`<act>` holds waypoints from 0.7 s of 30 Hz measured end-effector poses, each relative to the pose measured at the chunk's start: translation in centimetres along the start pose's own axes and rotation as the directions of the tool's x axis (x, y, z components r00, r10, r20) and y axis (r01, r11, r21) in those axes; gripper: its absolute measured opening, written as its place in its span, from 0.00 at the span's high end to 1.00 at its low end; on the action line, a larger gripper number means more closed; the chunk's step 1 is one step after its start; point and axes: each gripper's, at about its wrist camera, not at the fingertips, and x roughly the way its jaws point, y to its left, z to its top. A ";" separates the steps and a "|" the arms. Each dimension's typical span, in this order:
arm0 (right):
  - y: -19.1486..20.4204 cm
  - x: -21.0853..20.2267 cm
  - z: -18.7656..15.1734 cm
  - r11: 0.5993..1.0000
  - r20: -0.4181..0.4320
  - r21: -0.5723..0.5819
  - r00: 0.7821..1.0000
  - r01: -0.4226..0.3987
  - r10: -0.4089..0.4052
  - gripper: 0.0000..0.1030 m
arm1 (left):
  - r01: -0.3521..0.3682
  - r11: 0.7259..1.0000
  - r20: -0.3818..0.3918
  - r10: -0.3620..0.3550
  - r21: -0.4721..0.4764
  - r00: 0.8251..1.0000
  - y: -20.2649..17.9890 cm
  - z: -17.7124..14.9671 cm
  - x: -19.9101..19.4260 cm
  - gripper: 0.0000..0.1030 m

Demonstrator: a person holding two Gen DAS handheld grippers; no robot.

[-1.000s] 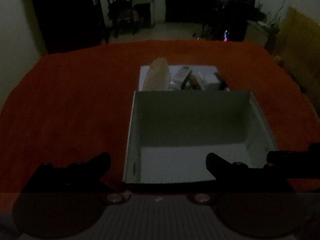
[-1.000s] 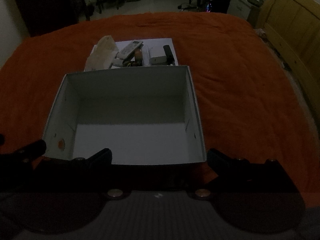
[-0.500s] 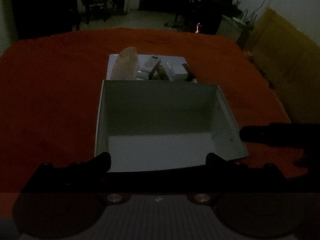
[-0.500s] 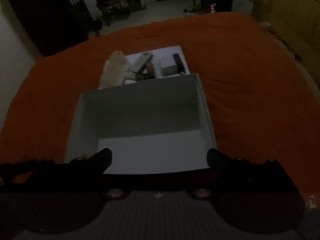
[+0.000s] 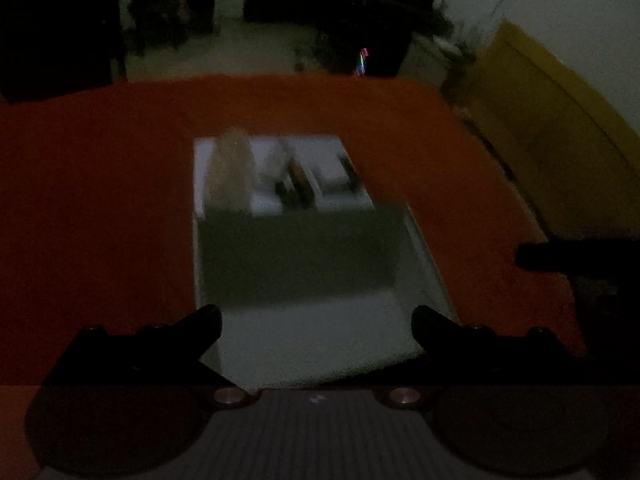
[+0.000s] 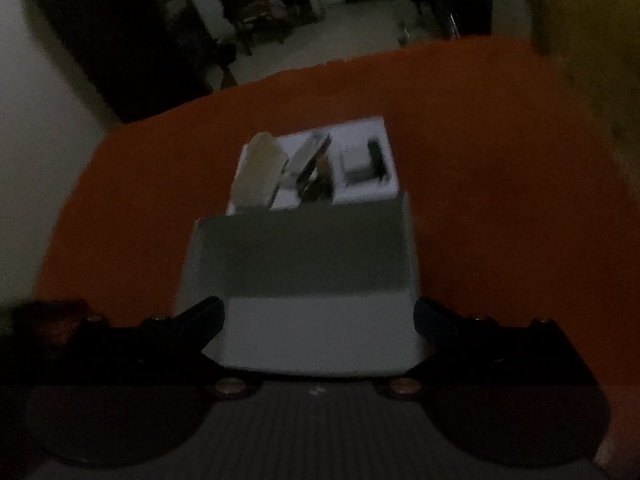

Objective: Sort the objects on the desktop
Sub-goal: 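Move both tools past the white box toward the objects on the paper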

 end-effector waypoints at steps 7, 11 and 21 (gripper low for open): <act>1.5 -0.1 4.4 0.991 0.135 -0.131 0.991 0.034 -0.016 0.00 | -0.089 0.991 0.091 0.081 0.097 0.993 -0.6 5.4 1.5 0.00; 1.6 2.2 7.2 0.992 0.144 -0.130 0.989 0.006 0.013 0.00 | -0.116 0.969 0.082 0.100 0.218 0.992 -1.9 7.3 3.3 0.00; -0.5 9.0 12.2 0.996 0.114 -0.088 0.993 -0.005 0.015 0.01 | 0.019 0.977 0.044 -0.029 0.212 0.999 -1.1 11.8 10.5 0.00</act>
